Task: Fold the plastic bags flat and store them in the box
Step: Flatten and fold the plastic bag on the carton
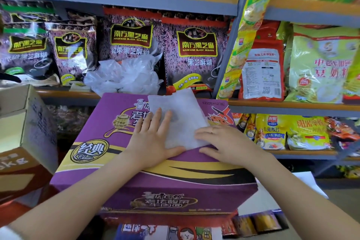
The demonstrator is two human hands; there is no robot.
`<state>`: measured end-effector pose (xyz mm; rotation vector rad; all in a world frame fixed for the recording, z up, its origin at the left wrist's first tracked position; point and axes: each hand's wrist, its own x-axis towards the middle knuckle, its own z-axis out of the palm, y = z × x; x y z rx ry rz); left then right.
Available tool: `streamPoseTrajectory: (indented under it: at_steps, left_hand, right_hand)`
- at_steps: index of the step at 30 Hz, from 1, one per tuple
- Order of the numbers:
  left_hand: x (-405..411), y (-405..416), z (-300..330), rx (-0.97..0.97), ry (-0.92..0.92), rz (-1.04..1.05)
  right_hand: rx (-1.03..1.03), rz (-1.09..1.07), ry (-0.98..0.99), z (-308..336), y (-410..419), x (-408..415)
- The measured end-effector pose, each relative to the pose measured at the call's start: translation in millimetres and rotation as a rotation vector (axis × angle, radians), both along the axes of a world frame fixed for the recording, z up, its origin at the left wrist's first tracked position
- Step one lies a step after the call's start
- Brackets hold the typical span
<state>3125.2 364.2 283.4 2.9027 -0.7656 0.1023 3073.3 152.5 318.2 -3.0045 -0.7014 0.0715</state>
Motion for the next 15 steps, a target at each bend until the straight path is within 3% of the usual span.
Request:
streamPoseTrajectory:
  at_steps: [4,7,11,15]
  left_hand:
    - [-4,1,-4,-0.062,-0.214,-0.168]
    - [-8,2,-5,-0.126,-0.108,-0.229]
    - [-16,5,-2,-0.156,0.008,-0.214]
    - [-25,13,3,-0.367,0.109,-0.234]
  right_hand:
    - [-0.139,0.041,-0.071,4,-8,5]
    - [-0.118,0.013,-0.165,-8,-9,9]
    - [0.098,-0.064,-0.253,-15,-4,10]
    - [0.474,-0.176,-0.14,-6,-7,-4]
